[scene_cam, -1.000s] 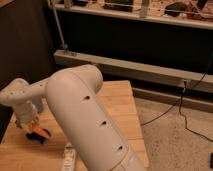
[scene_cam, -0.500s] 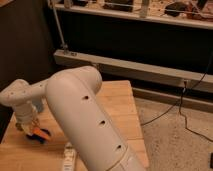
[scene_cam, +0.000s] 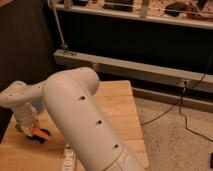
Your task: Place the pepper on the white sponge
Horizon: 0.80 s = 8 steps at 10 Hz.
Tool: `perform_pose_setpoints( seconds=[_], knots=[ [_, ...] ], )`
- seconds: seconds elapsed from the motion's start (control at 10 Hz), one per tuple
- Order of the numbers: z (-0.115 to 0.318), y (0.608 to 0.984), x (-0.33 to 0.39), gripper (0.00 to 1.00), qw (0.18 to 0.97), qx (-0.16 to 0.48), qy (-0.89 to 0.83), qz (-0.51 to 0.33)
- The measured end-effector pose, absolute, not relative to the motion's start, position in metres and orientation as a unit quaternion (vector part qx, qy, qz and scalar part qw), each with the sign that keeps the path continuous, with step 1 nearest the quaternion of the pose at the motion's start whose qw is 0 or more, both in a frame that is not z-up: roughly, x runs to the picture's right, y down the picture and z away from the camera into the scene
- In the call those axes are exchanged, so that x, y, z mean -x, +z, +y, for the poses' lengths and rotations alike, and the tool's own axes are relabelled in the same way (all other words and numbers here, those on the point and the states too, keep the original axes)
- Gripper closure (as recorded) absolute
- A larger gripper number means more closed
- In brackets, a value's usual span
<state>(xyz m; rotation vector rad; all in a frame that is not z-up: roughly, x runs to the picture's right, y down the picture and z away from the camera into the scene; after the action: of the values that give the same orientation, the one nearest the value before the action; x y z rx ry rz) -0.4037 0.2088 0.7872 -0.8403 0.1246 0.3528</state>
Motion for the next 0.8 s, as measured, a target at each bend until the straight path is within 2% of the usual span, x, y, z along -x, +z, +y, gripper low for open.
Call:
perform_pose_setpoints(
  seconds=[0.8],
  knots=[
    [0.2066, 0.7878, 0.4058, 0.2, 0.895, 0.4, 0.186, 0.06]
  ],
)
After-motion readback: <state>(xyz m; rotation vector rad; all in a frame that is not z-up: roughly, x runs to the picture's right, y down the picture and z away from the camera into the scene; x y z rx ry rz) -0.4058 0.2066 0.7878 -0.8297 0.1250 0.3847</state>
